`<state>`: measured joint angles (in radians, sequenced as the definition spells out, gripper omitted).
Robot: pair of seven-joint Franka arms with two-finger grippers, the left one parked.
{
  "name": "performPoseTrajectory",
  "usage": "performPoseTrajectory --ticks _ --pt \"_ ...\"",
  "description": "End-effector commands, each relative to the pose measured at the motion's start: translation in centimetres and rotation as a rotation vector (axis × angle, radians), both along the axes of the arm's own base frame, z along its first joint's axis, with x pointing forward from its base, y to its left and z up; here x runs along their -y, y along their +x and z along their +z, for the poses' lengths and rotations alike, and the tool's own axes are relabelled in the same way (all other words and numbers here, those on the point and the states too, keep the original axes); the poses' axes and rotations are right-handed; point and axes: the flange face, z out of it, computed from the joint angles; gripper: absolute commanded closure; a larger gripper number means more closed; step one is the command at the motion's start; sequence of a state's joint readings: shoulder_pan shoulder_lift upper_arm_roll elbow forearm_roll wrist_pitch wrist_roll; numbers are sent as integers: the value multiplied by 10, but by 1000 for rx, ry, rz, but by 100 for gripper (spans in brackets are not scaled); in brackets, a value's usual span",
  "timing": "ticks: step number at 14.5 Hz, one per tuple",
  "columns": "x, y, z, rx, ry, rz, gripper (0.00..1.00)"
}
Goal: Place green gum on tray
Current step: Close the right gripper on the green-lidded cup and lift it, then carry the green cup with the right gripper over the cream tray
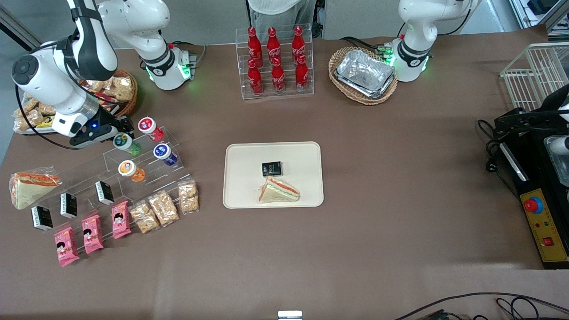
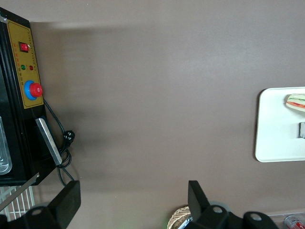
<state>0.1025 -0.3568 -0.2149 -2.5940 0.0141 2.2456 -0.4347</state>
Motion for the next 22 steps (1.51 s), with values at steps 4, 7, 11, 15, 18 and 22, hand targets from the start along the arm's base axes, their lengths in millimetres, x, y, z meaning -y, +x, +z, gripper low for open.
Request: performPoseTrajectory --ticks 4,7,11,15,18,22 --pt "11 31 85 -18 -9 13 80" --pt "11 56 150 -53 -10 16 80" --pt "-8 92 235 -44 -15 48 80" --pt "-53 113 261 -23 24 6 79" --pt "-127 111 258 -48 23 -109 79" --pt "-252 97 240 -60 13 -275 79"
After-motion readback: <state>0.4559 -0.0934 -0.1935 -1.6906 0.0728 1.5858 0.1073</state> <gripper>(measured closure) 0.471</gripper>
